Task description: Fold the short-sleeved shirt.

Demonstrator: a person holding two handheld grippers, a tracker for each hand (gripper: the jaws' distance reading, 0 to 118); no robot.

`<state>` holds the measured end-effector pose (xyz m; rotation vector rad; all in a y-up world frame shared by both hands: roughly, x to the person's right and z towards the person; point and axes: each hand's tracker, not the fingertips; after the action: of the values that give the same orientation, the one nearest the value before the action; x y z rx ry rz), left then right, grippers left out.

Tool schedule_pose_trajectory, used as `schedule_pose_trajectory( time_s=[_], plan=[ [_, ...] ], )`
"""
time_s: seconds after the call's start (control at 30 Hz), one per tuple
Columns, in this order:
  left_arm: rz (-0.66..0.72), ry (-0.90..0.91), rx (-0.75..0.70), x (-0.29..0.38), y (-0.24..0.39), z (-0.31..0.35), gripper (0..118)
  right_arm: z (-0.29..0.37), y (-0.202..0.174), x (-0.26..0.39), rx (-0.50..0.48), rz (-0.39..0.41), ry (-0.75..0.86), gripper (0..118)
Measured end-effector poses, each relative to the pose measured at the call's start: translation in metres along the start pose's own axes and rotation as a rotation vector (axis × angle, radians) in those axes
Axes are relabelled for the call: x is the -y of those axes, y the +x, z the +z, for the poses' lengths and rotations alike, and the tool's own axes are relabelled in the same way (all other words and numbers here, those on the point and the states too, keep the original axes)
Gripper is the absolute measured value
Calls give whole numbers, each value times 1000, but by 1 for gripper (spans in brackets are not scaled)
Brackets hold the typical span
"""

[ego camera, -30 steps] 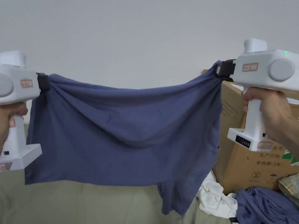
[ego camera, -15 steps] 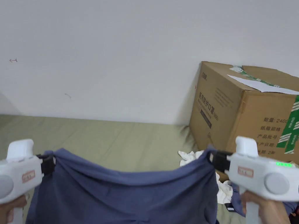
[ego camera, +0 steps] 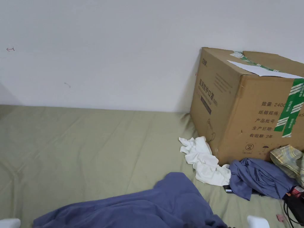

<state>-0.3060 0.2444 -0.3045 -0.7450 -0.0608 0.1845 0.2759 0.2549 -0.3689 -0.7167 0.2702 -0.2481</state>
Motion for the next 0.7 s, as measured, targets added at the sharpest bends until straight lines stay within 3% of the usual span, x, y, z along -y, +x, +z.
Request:
schedule_pose_trajectory(
  time_s=[0.2,0.5,0.7],
  plan=[
    [-26,-45,-9,20,-14,25,12,36,-4,28,-24,42,-43,5],
    [36,-53,2,46,-20,48,13,65,-4,64,-49,38,-134,5],
    [83,-133,-68,85,-32,28,25,45,22,95,-27,-103,-212,6]
  ],
)
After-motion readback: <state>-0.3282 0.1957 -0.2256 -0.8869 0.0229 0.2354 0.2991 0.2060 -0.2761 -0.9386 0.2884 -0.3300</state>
